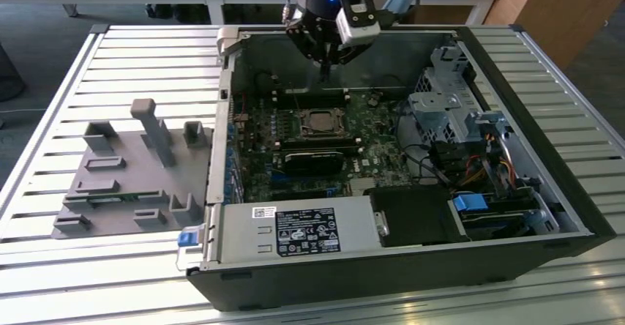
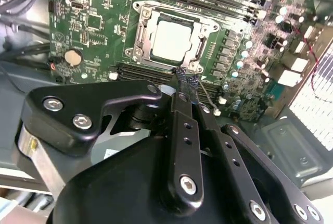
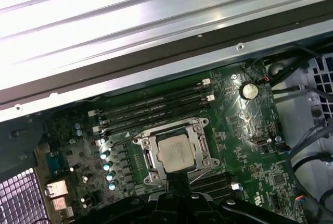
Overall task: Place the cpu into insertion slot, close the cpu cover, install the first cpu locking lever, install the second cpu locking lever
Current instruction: 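Install the first cpu locking lever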
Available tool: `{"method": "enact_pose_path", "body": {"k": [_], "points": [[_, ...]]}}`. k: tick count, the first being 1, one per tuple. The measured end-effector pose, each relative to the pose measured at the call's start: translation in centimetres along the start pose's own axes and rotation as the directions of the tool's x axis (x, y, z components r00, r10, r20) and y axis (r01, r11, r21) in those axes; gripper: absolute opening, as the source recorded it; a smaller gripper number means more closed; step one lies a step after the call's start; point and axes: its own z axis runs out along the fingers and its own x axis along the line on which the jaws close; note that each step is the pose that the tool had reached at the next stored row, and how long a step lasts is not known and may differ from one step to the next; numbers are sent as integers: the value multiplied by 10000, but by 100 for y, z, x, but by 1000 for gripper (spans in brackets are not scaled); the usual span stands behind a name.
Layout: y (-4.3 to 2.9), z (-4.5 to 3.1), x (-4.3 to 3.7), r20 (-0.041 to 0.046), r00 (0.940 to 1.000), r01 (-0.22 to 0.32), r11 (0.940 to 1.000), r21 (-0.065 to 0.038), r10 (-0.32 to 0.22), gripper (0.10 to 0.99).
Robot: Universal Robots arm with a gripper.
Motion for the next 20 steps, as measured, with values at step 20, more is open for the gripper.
{"method": "enact_pose_path", "body": {"k": [20], "points": [[-10, 97, 32, -16, 9780, 2084, 9781, -3, -2084, 106]]}}
